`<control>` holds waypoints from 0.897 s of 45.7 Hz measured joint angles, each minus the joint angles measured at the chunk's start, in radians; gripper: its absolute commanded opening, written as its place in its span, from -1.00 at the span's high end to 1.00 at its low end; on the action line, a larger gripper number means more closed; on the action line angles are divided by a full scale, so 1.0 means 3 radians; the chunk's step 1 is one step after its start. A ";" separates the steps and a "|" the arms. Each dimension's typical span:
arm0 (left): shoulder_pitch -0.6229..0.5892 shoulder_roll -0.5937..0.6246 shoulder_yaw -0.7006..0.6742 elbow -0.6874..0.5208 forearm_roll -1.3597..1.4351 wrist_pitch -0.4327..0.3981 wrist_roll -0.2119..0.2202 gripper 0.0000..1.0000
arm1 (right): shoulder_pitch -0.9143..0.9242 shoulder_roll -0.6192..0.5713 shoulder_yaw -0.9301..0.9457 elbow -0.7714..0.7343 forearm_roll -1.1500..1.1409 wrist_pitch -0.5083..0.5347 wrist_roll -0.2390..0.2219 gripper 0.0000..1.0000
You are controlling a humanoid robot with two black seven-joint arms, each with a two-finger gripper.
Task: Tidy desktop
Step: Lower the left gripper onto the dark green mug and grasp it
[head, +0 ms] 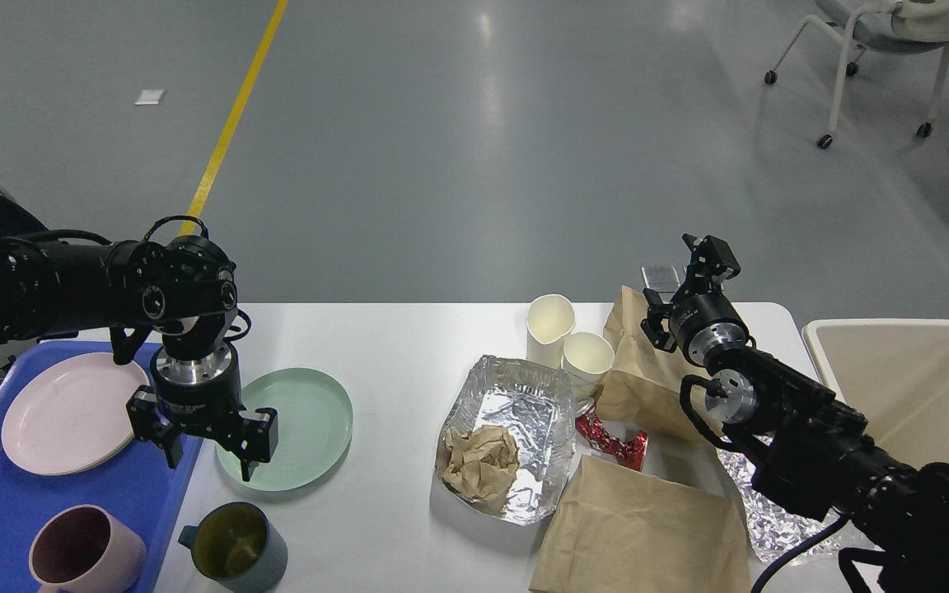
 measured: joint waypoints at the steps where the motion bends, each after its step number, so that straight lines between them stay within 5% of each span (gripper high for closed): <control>1: 0.0004 0.0008 0.0000 -0.0031 -0.0003 0.0000 -0.0043 -0.74 | 0.0000 0.0000 0.0000 0.0000 0.0000 0.0000 0.0000 -1.00; 11: 0.0011 0.0040 0.0043 -0.0116 -0.0026 0.0000 -0.0328 -0.74 | 0.0000 0.0000 0.0000 0.0000 0.0000 0.0000 0.0000 -1.00; 41: 0.0029 0.0016 0.0193 -0.0069 0.0046 0.0000 -0.0289 -0.74 | 0.0000 0.0000 0.0000 0.0000 0.0000 0.0000 0.0000 -1.00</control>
